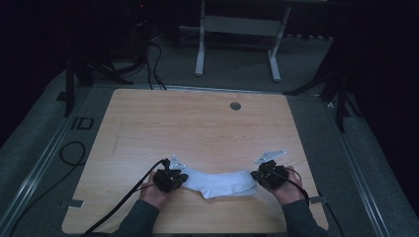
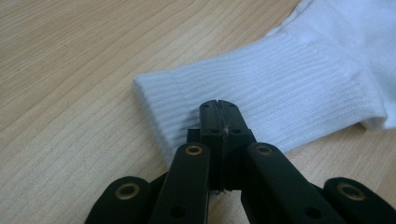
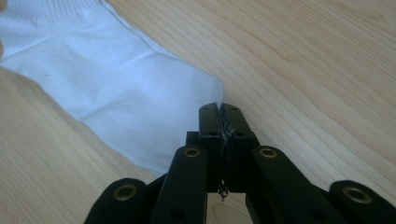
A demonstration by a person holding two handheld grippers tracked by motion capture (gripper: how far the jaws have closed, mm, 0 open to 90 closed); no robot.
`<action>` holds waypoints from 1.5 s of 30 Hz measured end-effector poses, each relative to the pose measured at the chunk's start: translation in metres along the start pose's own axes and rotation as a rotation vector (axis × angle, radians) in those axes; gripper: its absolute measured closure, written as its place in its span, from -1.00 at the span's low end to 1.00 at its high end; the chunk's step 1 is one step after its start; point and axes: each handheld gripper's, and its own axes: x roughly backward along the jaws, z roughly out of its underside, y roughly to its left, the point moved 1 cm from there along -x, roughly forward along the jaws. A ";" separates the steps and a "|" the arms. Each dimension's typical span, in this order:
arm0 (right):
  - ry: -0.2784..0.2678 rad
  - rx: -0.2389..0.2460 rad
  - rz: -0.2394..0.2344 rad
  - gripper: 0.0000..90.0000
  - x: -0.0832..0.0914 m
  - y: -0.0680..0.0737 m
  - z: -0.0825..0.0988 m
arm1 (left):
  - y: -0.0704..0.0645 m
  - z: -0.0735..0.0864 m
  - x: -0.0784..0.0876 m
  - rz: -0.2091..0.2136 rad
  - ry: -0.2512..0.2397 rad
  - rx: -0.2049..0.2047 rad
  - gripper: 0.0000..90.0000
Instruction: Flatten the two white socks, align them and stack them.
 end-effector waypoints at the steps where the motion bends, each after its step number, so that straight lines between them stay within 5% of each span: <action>1: -0.001 0.002 0.000 0.95 -0.001 0.000 0.000 | 0.000 0.000 0.000 0.000 0.000 0.000 1.00; 29: 0.065 0.000 -0.038 0.94 -0.030 -0.001 0.013 | 0.000 0.000 0.000 0.001 -0.002 0.004 1.00; 36: 0.026 -0.004 -0.015 0.45 -0.021 -0.005 0.011 | 0.000 0.000 0.000 0.005 -0.008 0.007 0.99; 45: -0.025 -0.035 0.013 0.28 -0.009 -0.015 0.010 | 0.000 0.000 0.002 0.017 -0.022 0.000 0.91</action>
